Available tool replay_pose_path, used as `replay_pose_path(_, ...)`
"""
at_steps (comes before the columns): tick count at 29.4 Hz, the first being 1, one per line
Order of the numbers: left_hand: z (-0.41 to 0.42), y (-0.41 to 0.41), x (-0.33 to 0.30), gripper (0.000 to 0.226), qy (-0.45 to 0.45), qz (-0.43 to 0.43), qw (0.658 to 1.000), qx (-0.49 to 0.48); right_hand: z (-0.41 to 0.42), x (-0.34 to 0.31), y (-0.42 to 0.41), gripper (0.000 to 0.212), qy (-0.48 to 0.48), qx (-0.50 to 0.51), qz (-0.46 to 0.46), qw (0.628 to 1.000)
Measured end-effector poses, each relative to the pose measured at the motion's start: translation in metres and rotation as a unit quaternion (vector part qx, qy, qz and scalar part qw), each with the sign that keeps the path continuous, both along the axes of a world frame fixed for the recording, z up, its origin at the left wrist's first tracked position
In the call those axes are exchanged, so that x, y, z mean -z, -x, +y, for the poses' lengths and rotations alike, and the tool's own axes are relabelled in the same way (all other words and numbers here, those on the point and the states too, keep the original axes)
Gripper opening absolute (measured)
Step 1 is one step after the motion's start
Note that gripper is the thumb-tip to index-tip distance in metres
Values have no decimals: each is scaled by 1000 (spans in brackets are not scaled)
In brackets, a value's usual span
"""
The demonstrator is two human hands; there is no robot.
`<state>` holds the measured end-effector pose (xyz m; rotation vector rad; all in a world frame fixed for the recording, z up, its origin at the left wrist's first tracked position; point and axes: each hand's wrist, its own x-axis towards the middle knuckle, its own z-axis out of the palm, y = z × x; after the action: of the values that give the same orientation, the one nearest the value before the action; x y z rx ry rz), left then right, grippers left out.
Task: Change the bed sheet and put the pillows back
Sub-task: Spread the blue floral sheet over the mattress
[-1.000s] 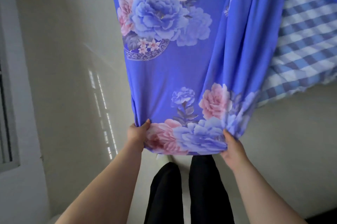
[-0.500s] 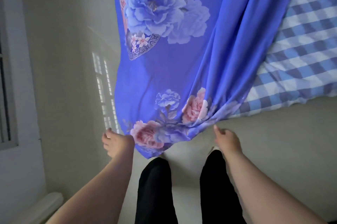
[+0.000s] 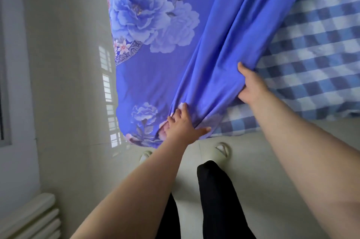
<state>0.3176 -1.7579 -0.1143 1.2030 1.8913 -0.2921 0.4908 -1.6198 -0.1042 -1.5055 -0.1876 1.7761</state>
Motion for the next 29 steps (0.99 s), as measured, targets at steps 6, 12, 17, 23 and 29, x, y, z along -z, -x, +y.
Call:
replay_pose_path(6, 3, -42, -2, 43, -153, 88, 983, 47, -53, -16, -57, 25, 6, 101, 42, 994)
replay_pose_path(12, -13, -73, 8, 20, -170, 18, 969, 178, -121, 9, -139, 32, 68, 253, 16, 965)
replay_pose_path(17, -18, -91, 9, 23, -88, -1, 952, 295, -166, 30, -161, 27, 155, 332, -39, 930)
replay_pose_path(23, -15, -92, 11, 26, -8, 5, 931, 366, -204, 60, -162, 20, 251, 209, -219, 919)
replay_pose_path(29, -8, -97, 17, 23, 30, -1, 939, 342, -183, 62, -181, 54, 214, -96, -451, 861)
